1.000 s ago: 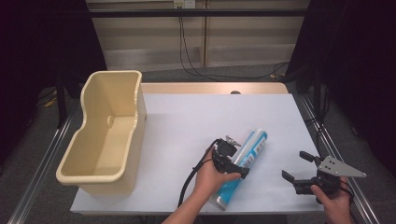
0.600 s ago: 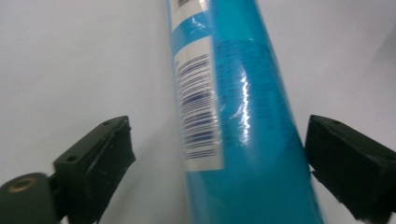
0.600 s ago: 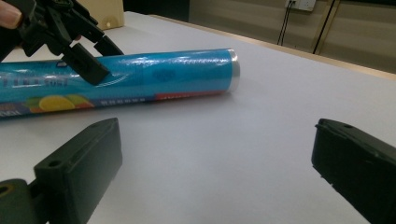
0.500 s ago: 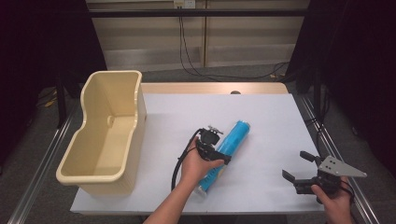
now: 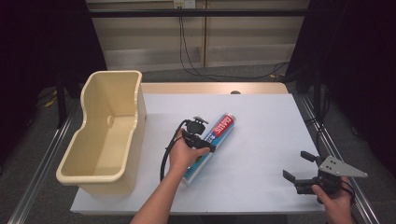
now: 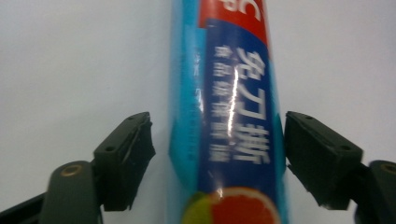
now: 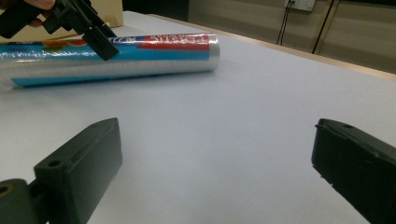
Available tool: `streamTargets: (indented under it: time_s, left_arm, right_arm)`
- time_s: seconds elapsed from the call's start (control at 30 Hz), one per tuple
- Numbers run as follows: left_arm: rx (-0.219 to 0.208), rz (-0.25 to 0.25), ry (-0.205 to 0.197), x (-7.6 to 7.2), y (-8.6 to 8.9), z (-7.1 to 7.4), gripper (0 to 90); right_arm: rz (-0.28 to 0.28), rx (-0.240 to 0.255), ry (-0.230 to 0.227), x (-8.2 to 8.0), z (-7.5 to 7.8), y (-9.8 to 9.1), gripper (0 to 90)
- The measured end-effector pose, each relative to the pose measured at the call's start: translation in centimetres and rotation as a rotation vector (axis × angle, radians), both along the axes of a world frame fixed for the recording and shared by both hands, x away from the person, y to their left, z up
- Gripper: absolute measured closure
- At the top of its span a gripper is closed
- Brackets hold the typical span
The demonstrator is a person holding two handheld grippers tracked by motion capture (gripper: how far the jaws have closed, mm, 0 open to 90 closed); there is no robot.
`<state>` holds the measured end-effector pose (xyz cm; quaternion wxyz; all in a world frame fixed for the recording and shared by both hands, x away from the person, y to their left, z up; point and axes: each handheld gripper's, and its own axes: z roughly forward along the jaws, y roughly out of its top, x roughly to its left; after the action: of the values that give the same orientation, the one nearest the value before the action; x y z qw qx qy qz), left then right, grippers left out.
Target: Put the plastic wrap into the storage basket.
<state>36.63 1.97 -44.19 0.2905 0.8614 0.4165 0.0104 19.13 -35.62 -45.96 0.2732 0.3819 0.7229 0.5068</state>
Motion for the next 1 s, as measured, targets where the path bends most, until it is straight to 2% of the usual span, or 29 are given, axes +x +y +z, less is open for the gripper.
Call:
streamTargets:
  time_s: [0.07,0.2,0.33,0.4,0.5,0.57,0.67,0.87,0.9,1.0]
  left_arm:
    - [0.024,0.006,0.002,0.5,0.3,0.0,31.0]
    - [0.012,0.033,0.025,1.0,0.5,-0.2,31.0]
    - [0.04,0.02,0.038,1.2,0.1,0.0,30.9]
    - [0.058,0.012,0.023,1.4,-0.2,0.3,30.5]
    - [0.053,0.022,0.014,1.7,-0.6,0.6,26.6]
    - [0.065,0.02,0.029,1.9,-1.2,0.7,21.9]
    - [0.089,0.036,0.037,2.1,-2.1,0.2,18.3]
    - [0.117,0.049,0.07,2.6,-2.6,-0.6,18.0]
    - [0.141,0.044,0.085,2.7,-2.9,-0.9,18.0]
    - [0.164,0.048,0.084,2.7,-3.2,-1.1,18.0]
  right_arm:
    - [-0.002,0.002,-0.001,0.0,0.0,0.0,1.3]
    - [-0.003,0.004,-0.001,0.0,0.0,-0.1,1.2]
    - [-0.002,0.002,0.0,0.0,0.0,0.0,1.3]
    - [0.002,-0.003,0.003,0.1,-0.1,0.0,1.2]
    - [0.004,-0.003,0.003,0.0,0.0,0.1,1.3]
    - [0.002,-0.002,0.0,0.0,0.0,0.0,1.3]
    - [-0.001,0.003,0.001,0.0,0.0,-0.1,1.3]
    - [0.004,0.002,0.002,0.1,0.0,0.0,1.3]
    - [0.002,0.0,0.001,0.0,0.0,0.0,1.3]
    - [0.003,-0.001,0.002,0.1,0.0,0.0,1.2]
